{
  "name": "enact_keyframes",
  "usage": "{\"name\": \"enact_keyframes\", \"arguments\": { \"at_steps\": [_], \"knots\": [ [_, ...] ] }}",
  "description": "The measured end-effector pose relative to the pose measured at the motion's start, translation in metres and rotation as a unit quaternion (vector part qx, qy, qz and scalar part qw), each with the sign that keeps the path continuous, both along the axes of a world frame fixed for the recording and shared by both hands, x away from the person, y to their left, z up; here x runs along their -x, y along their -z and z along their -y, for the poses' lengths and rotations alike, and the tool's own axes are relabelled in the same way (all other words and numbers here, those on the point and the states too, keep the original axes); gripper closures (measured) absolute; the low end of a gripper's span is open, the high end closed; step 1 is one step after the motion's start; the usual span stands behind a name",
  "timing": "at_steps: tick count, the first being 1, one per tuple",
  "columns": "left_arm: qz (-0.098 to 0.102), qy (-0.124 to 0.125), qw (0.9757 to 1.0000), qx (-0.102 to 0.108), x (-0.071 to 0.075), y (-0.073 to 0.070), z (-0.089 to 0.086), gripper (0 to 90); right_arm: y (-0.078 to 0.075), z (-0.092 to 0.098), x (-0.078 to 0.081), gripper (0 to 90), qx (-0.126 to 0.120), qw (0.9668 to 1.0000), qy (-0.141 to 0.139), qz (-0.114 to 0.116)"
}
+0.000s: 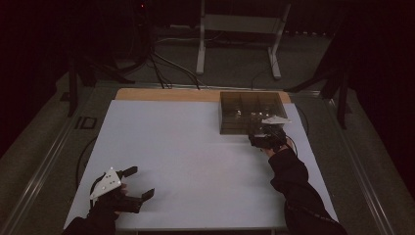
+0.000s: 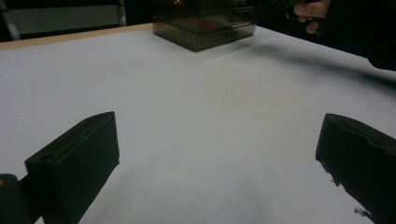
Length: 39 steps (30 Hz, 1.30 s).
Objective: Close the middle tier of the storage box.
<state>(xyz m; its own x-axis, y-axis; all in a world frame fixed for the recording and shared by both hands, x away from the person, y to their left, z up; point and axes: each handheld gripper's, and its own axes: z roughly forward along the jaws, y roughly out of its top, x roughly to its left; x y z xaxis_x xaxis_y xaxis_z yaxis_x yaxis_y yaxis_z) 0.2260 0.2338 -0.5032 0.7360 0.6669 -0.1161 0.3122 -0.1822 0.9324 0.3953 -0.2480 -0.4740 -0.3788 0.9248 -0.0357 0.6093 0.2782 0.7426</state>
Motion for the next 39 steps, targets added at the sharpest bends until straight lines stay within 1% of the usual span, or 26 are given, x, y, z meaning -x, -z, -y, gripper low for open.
{"name": "enact_keyframes", "arguments": {
  "at_steps": [2, 6, 7, 8, 9, 10, 11, 13, 14, 18, 20, 22, 27, 28, 29, 36, 39],
  "knots": [
    [0.002, -0.001, 1.0, 0.002, 0.0, -0.001, 0.0, 1.1, -0.001, -0.001, 0.001, 14.9, -0.001, 1.0, -0.002, 0.0],
    [0.001, 0.002, 1.0, -0.002, 0.0, 0.0, 0.0, 1.1, -0.001, -0.003, 0.002, 10.2, -0.006, 0.9999, -0.008, -0.004],
    [0.002, 0.001, 1.0, -0.001, 0.0, 0.0, 0.0, 1.1, -0.001, -0.003, 0.002, 8.9, -0.005, 1.0, -0.007, -0.002],
    [0.002, 0.001, 1.0, 0.001, 0.0, -0.001, 0.0, 1.1, -0.001, -0.004, 0.002, 5.5, -0.006, 1.0, -0.007, -0.002],
    [0.002, 0.001, 1.0, 0.001, 0.0, -0.001, 0.001, 1.1, -0.001, -0.003, 0.002, 0.0, -0.014, 0.9997, -0.019, -0.005],
    [0.002, 0.001, 1.0, 0.0, -0.001, 0.0, 0.001, 1.1, -0.001, -0.002, 0.003, 0.0, -0.024, 0.9993, -0.029, -0.006],
    [0.001, 0.002, 1.0, -0.001, -0.001, 0.0, 0.001, 1.1, -0.001, -0.002, 0.003, 0.0, -0.028, 0.9991, -0.031, -0.006],
    [0.001, 0.002, 1.0, 0.0, -0.001, 0.0, 0.001, 1.1, -0.001, -0.002, 0.004, 0.0, -0.021, 0.9992, -0.033, -0.006],
    [0.002, 0.002, 1.0, 0.0, -0.001, 0.0, 0.001, 1.1, -0.001, -0.002, 0.004, 0.0, -0.021, 0.9991, -0.035, -0.004],
    [0.002, 0.002, 1.0, 0.0, -0.001, 0.0, 0.001, 1.1, -0.003, -0.002, 0.004, 0.0, -0.026, 0.9992, -0.031, -0.004],
    [0.002, 0.002, 1.0, 0.001, -0.001, 0.0, 0.001, 1.1, -0.004, -0.003, 0.004, 0.0, -0.023, 0.9993, -0.029, 0.0],
    [0.001, 0.003, 1.0, -0.003, -0.001, 0.0, 0.001, 1.1, -0.005, -0.004, 0.003, 0.0, -0.023, 0.9992, -0.031, -0.001],
    [0.002, 0.0, 1.0, 0.001, 0.0, -0.001, 0.0, 1.1, -0.007, -0.006, 0.002, 0.0, -0.021, 0.9992, -0.033, -0.002],
    [0.003, -0.001, 1.0, 0.0, 0.0, 0.0, 0.0, 1.1, -0.007, -0.006, 0.0, 0.0, -0.027, 0.999, -0.034, -0.007],
    [0.001, 0.0, 1.0, 0.0, 0.0, 0.0, 0.0, 1.1, -0.008, -0.007, 0.0, 0.0, -0.028, 0.9989, -0.036, -0.008],
    [0.003, -0.001, 1.0, 0.0, 0.002, -0.001, -0.001, 1.1, -0.012, -0.013, 0.001, 0.0, -0.029, 0.9984, -0.049, -0.003],
    [0.001, -0.003, 1.0, 0.001, 0.002, 0.0, -0.002, 1.1, -0.014, -0.016, 0.003, 0.0, -0.03, 0.998, -0.056, 0.003]
  ]
}}
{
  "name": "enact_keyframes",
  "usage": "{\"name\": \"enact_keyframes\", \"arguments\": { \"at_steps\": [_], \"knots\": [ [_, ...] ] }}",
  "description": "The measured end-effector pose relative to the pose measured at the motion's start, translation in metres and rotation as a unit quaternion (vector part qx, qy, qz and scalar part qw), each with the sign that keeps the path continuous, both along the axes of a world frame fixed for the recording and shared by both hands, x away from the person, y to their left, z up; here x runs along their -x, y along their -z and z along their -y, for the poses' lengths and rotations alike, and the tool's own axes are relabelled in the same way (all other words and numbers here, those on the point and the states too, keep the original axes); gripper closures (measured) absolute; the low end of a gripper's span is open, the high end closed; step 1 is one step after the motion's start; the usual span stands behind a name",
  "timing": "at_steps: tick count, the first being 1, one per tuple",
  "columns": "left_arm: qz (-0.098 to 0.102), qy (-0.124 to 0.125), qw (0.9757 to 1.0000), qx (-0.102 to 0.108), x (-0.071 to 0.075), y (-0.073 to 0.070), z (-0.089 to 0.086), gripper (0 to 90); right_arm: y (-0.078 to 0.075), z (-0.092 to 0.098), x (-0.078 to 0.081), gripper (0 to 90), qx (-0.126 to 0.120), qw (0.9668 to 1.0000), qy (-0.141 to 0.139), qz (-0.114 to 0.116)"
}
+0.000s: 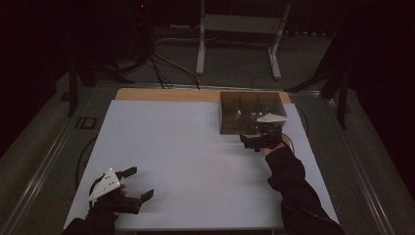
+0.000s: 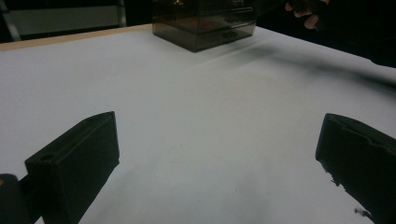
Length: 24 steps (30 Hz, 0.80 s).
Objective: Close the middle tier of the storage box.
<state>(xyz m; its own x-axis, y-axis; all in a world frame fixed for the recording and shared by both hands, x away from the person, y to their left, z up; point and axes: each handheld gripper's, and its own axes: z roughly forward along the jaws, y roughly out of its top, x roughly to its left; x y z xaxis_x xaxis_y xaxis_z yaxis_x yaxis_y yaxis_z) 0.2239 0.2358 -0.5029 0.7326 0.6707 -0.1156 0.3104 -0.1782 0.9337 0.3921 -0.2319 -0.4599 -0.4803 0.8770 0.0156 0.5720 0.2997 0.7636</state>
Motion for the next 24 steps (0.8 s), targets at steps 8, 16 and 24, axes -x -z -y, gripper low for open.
{"name": "enact_keyframes", "arguments": {
  "at_steps": [8, 16, 24],
  "knots": [
    [0.001, 0.0, 1.0, -0.001, 0.001, 0.0, 0.001, 1.1, 0.001, -0.005, 0.004, 0.0, -0.014, 0.9994, -0.03, 0.004],
    [0.001, -0.001, 1.0, 0.001, 0.0, 0.0, 0.0, 1.1, 0.004, -0.006, 0.011, 0.0, -0.027, 0.998, -0.056, 0.008],
    [0.0, 0.001, 1.0, -0.002, 0.0, 0.0, 0.0, 1.1, 0.008, -0.007, 0.017, 0.0, -0.029, 0.997, -0.071, 0.012]
  ]
}}
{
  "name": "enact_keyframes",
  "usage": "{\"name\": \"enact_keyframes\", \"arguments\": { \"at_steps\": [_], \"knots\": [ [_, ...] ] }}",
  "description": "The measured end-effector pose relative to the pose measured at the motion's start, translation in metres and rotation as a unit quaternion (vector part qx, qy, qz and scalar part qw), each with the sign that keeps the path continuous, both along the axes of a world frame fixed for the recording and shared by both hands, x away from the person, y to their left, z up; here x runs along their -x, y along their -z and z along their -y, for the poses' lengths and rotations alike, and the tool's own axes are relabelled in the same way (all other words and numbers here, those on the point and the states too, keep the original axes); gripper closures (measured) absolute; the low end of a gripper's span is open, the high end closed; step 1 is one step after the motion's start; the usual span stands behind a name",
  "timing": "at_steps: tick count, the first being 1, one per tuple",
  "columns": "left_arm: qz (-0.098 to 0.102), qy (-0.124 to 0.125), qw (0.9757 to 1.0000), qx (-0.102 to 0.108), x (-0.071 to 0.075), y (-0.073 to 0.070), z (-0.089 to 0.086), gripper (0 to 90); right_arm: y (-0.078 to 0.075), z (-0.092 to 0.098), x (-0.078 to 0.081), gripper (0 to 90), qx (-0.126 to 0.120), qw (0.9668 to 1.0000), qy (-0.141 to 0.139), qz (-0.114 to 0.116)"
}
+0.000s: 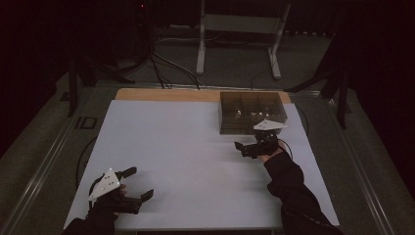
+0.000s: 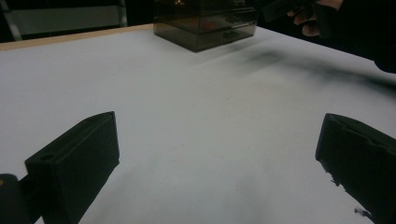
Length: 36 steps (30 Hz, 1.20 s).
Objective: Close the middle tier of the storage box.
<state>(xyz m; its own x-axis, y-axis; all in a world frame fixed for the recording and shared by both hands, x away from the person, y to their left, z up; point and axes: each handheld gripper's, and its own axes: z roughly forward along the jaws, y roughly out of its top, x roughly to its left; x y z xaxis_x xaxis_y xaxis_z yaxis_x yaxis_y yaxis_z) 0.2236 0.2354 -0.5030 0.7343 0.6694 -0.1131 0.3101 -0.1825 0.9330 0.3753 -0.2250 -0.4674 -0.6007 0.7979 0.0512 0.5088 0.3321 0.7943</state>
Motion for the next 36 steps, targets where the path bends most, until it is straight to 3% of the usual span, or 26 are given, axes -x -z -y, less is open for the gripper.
{"name": "enact_keyframes", "arguments": {
  "at_steps": [12, 36],
  "knots": [
    [-0.002, 0.001, 1.0, 0.001, 0.0, 0.0, 0.0, 1.1, 0.002, 0.003, 0.012, 0.0, -0.011, 0.9994, -0.032, 0.006],
    [0.0, 0.001, 1.0, 0.001, 0.0, 0.0, 0.0, 1.1, 0.024, 0.012, 0.049, 0.0, -0.013, 0.997, -0.077, 0.005]
  ]
}}
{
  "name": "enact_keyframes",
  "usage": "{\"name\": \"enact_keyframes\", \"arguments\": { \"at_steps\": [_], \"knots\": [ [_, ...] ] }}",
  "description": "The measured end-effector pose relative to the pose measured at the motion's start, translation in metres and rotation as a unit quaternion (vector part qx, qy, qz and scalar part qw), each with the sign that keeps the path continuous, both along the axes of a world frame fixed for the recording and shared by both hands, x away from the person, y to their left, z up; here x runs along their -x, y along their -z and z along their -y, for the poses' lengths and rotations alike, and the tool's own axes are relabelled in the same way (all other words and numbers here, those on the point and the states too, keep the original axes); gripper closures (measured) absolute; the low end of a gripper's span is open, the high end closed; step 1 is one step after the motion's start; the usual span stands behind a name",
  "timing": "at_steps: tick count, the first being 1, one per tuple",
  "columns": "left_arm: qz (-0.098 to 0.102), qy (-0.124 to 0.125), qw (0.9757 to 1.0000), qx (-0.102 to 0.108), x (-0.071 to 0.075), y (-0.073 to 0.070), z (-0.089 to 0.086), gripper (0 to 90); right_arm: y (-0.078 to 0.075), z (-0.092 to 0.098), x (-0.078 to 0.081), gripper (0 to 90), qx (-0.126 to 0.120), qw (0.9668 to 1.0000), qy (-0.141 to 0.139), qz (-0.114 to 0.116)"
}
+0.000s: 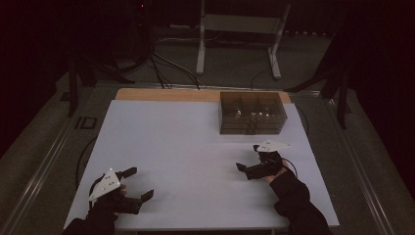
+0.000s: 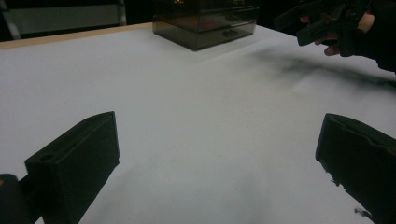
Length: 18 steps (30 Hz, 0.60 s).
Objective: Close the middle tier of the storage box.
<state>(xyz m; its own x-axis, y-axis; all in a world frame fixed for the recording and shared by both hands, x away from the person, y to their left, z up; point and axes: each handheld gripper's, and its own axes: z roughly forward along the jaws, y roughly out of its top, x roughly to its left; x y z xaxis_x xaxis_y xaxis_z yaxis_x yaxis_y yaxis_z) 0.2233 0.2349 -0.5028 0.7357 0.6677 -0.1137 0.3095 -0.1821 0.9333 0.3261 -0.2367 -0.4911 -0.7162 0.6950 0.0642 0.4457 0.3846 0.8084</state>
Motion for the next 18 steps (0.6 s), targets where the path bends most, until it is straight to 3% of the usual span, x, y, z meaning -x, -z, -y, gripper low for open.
{"name": "enact_keyframes", "arguments": {
  "at_steps": [18],
  "knots": [
    [0.0, 0.001, 1.0, -0.002, 0.0, 0.0, 0.0, 1.1, 0.007, 0.016, 0.028, 0.0, 0.006, 1.0, -0.005, 0.004]
  ]
}}
